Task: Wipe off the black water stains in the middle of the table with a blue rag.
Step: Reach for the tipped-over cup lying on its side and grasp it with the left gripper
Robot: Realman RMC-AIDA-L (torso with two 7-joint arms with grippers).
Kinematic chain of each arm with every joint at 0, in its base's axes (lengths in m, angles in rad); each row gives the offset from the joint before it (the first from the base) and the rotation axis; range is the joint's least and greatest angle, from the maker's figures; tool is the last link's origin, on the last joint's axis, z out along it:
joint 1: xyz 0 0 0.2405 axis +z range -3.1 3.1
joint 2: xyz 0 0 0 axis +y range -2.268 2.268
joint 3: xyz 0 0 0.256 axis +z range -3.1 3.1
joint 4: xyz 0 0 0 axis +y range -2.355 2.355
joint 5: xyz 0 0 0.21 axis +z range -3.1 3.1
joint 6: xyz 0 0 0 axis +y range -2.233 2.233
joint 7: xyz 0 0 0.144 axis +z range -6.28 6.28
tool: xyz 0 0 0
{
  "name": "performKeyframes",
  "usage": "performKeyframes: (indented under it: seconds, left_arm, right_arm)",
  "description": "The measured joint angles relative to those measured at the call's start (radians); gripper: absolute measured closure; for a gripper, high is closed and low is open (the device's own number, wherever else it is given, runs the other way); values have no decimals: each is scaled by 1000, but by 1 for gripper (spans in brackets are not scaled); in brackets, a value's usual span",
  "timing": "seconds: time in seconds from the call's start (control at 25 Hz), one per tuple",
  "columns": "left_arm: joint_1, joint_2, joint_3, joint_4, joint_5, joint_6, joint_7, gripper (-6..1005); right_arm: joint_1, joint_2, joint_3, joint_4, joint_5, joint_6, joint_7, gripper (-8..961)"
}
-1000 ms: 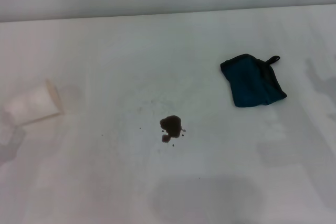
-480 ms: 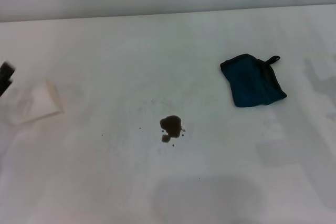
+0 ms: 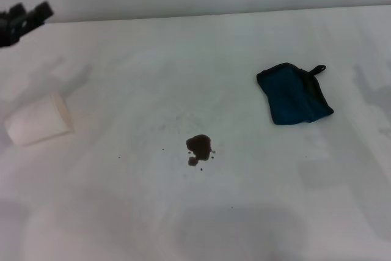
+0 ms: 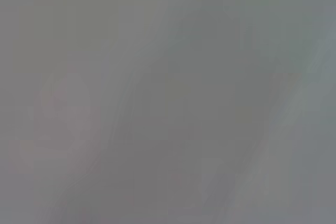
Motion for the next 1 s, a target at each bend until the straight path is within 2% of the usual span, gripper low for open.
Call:
performKeyframes:
  seconds: [0.08, 0.2, 0.32, 0.36, 0.48, 0.56, 0.72, 0.84, 1.0]
  left_arm:
    - [-45, 4, 1, -57, 53, 26, -57, 128]
    - [-95, 23, 2, -136, 146, 64, -197, 137]
    - [-109, 58, 4, -183, 178, 149, -290, 146]
    - [-111, 73, 4, -215, 180, 213, -305, 150]
    - [-123, 86, 5, -291, 205, 307, -334, 160]
    - [-145, 93, 5, -356, 273, 371, -353, 167]
    - [-190, 93, 5, -449, 421, 435, -364, 180]
    - [-208, 78, 6, -500, 497, 455, -325, 311]
    - [-218, 70, 7, -551, 554, 459, -245, 281]
  right_arm:
    - [4, -1, 1, 0, 0, -1, 0, 112]
    - [5, -1, 2, 0, 0, -3, 0, 111]
    - [5, -1, 4, 0, 1, -11, 0, 111]
    - [5, -1, 4, 0, 2, -13, 0, 111]
    - [5, -3, 7, -6, 7, -15, 0, 111]
    - [5, -3, 7, -12, 7, -15, 6, 112]
    - [6, -4, 9, -41, 9, -25, 44, 112]
    - [8, -2, 9, -51, 10, -27, 51, 111]
    - [13, -1, 10, -52, 11, -28, 52, 111]
